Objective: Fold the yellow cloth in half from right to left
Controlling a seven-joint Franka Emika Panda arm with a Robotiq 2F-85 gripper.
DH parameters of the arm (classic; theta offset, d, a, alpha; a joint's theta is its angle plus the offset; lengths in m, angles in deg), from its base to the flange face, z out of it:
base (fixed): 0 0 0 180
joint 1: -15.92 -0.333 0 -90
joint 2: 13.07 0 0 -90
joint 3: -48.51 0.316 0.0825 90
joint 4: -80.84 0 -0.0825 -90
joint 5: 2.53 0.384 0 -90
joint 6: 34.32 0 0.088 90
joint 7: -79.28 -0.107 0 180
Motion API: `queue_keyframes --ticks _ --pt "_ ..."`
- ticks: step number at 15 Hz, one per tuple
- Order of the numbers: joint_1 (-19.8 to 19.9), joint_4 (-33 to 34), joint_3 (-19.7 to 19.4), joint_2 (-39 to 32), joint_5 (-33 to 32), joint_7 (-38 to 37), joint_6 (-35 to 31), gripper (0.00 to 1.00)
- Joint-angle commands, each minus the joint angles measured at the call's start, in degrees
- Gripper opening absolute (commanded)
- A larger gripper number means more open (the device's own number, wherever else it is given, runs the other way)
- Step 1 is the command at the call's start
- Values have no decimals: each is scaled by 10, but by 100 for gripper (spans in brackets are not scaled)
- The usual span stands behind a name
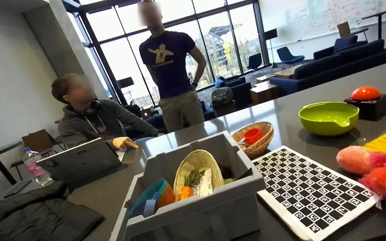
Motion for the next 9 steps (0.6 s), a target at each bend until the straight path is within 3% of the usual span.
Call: queue_keyframes --ticks 1,9 --pt "9 1 8 -2 7 5 2 100" --pt "3 -31 26 17 -7 21 -13 100"
